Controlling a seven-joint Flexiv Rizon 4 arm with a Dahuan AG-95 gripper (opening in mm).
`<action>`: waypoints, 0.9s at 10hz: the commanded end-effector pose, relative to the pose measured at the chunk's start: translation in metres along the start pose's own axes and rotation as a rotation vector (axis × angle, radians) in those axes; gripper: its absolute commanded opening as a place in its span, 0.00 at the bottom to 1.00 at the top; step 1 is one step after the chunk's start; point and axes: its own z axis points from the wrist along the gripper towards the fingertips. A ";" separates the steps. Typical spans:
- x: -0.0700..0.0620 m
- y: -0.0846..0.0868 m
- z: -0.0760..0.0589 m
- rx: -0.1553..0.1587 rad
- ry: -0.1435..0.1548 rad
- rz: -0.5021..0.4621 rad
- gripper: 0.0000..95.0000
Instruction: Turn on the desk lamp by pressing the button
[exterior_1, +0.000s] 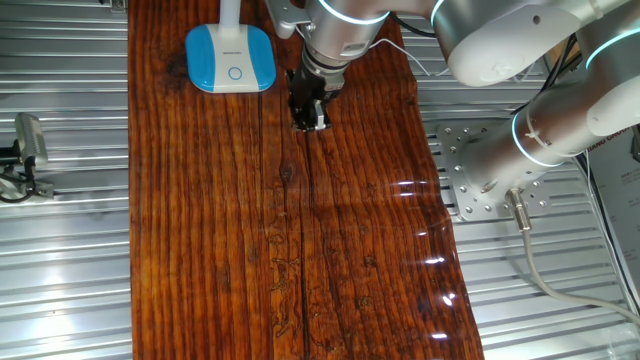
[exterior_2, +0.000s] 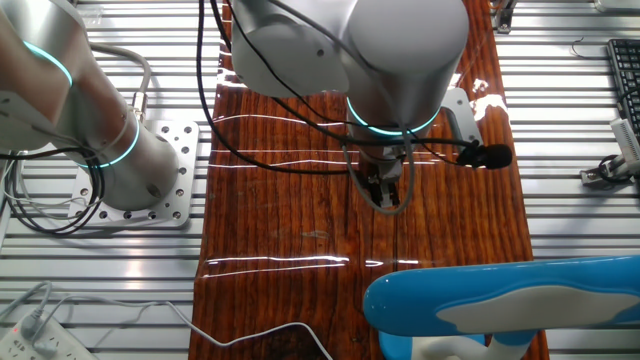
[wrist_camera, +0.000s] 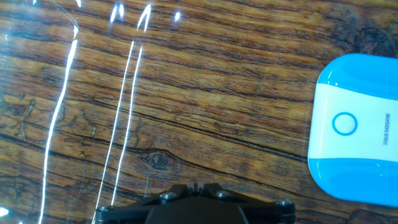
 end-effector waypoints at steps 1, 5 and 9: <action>0.000 0.000 0.000 0.005 -0.002 0.003 0.00; -0.001 0.000 0.000 0.003 -0.008 0.003 0.00; -0.002 -0.001 0.000 -0.005 -0.006 -0.006 0.00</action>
